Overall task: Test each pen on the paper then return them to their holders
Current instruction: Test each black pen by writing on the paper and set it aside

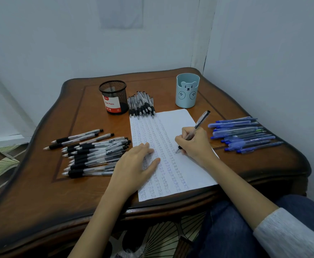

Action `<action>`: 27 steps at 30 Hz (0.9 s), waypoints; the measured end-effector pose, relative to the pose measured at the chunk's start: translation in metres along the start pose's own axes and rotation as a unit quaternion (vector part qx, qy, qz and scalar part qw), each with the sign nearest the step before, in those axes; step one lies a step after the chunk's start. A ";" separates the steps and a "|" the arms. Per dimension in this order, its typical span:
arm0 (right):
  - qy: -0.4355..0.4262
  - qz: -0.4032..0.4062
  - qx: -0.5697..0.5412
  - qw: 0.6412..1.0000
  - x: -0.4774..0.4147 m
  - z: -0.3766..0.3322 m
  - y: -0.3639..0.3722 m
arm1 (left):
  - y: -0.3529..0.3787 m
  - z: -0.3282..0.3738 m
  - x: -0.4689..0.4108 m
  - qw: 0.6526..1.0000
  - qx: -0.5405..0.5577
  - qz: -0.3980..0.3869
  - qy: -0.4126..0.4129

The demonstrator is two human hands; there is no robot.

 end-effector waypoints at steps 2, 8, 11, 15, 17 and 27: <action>0.001 -0.002 -0.002 1.000 0.000 0.000 0.001 | 0.000 0.000 0.000 1.000 -0.002 0.001 0.000; 0.002 0.005 -0.001 1.000 -0.001 0.003 -0.002 | 0.000 0.000 0.000 1.000 -0.003 0.000 0.001; 0.002 -0.008 0.001 1.000 -0.002 0.003 0.001 | 0.000 0.001 0.000 1.000 -0.002 0.000 0.001; 0.003 0.001 0.000 1.000 -0.003 0.005 -0.001 | -0.001 0.001 0.000 1.000 -0.002 0.000 0.002; -0.002 -0.003 0.013 1.000 -0.003 0.005 0.001 | -0.001 0.001 0.000 1.000 -0.003 0.000 0.002; 0.133 0.048 -0.247 0.959 -0.001 0.017 -0.012 | -0.003 0.003 0.000 1.000 -0.002 0.002 0.005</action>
Point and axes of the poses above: each hand's wrist, its own x-axis away from the middle knuckle, its own y-axis out of the palm, z = x × y, the point moved 9 cm from there along -x, towards the middle knuckle, and after that the axes turned 3 degrees about -x, right-handed, at the moved point
